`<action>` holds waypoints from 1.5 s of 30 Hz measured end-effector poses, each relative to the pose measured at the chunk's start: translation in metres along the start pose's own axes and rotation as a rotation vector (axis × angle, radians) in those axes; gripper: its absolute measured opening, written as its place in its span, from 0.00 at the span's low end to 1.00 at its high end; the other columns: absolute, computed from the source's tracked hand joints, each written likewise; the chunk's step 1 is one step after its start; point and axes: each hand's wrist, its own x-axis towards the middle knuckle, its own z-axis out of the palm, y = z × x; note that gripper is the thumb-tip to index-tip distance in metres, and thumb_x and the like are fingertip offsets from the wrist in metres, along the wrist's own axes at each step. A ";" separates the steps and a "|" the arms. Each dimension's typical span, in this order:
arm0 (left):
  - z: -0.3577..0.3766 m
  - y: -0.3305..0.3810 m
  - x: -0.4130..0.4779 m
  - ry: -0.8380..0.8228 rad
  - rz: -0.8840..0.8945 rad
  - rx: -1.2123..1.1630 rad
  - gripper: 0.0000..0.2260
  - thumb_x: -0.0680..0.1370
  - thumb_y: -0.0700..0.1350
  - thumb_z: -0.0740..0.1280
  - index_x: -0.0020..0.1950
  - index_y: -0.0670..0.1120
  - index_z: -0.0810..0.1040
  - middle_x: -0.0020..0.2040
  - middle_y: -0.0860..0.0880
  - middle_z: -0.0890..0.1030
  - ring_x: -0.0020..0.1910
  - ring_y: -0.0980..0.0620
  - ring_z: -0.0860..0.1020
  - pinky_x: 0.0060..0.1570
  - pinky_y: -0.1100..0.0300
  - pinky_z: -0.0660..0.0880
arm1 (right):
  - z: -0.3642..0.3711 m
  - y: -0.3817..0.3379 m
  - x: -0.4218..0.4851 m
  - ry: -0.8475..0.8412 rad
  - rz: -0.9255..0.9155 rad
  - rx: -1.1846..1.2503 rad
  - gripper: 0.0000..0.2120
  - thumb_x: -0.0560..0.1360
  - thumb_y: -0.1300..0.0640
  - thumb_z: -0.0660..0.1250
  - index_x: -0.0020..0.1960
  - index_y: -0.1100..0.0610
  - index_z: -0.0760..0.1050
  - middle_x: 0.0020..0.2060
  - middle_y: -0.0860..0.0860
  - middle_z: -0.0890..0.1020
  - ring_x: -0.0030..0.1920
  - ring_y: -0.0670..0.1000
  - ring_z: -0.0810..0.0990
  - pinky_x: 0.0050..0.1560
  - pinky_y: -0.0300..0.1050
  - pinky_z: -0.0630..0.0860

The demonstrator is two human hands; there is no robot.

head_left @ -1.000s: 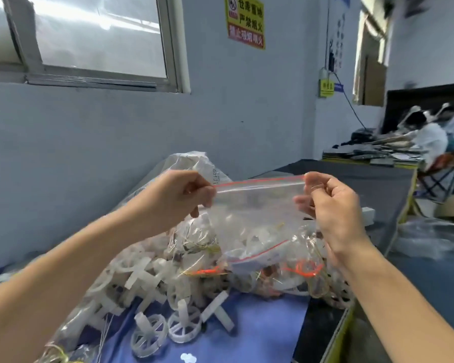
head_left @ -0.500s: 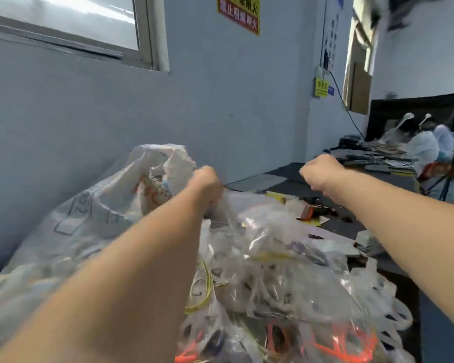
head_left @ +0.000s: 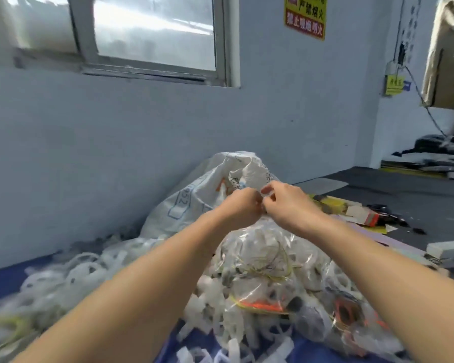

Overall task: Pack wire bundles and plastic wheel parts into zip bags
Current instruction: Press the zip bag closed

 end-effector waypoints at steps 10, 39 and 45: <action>-0.187 -0.094 -0.284 -0.145 -0.236 0.364 0.09 0.78 0.48 0.60 0.54 0.47 0.75 0.50 0.44 0.82 0.42 0.46 0.73 0.41 0.59 0.67 | 0.044 -0.257 -0.152 -0.194 -0.370 0.309 0.13 0.77 0.56 0.60 0.59 0.51 0.77 0.55 0.53 0.83 0.56 0.55 0.79 0.56 0.51 0.75; -0.227 -0.301 -0.799 0.134 -1.314 0.063 0.07 0.79 0.49 0.64 0.51 0.48 0.78 0.47 0.50 0.81 0.47 0.49 0.78 0.51 0.57 0.75 | 0.247 -0.485 -0.424 -0.886 -0.329 0.610 0.17 0.79 0.56 0.59 0.66 0.59 0.73 0.50 0.54 0.79 0.44 0.51 0.76 0.42 0.43 0.73; -0.233 -0.303 -0.802 0.394 -1.160 0.587 0.09 0.80 0.49 0.60 0.55 0.50 0.77 0.55 0.47 0.75 0.55 0.45 0.73 0.50 0.53 0.70 | 0.256 -0.488 -0.429 -0.869 -0.324 0.595 0.19 0.80 0.56 0.58 0.70 0.58 0.69 0.46 0.53 0.77 0.40 0.49 0.75 0.35 0.41 0.67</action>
